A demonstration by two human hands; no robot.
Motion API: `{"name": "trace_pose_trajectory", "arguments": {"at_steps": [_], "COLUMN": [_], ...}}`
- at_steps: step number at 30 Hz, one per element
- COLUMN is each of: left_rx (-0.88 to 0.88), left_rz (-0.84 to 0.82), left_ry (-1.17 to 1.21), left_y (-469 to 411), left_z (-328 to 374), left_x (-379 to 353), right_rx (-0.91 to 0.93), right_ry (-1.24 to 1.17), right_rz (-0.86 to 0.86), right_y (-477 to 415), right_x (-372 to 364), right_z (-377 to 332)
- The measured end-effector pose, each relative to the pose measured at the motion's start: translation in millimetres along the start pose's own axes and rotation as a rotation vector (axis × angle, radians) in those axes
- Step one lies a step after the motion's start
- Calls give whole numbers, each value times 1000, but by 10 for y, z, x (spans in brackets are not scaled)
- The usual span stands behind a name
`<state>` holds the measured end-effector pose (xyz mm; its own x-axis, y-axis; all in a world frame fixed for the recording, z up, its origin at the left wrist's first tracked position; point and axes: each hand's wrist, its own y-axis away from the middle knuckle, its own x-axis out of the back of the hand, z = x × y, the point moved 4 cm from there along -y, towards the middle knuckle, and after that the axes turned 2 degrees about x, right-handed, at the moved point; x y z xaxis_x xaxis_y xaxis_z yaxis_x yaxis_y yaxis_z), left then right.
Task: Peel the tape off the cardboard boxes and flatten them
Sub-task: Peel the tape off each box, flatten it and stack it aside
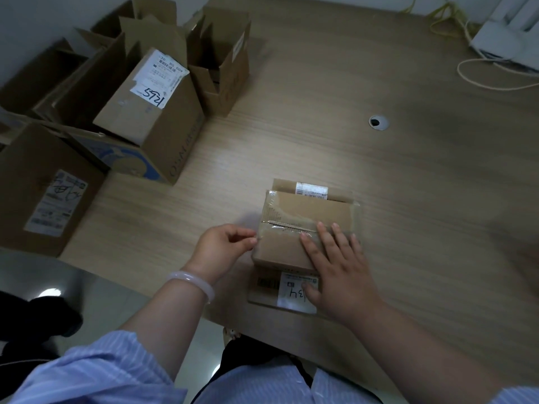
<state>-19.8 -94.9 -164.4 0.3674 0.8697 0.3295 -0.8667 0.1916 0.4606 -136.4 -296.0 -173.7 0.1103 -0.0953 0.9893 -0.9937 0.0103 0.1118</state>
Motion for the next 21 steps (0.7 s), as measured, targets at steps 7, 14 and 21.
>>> {"name": "trace_pose_trajectory", "arguments": {"at_steps": [7,14,21], "left_rx": [-67,-88,-206], "left_rz": [49,222,43], "left_ry": [-203,48,-142], "left_y": [-90,-162,-162], "left_z": [69,178,151], "left_x": [23,21,14], "right_rx": [8,-1,-124], "right_ry": [-35,-111,-178], "right_rz": [-4,25,170], "right_y": [29,37,-203], "right_x": [17,42,226], "right_z": [1,-6,23]}}
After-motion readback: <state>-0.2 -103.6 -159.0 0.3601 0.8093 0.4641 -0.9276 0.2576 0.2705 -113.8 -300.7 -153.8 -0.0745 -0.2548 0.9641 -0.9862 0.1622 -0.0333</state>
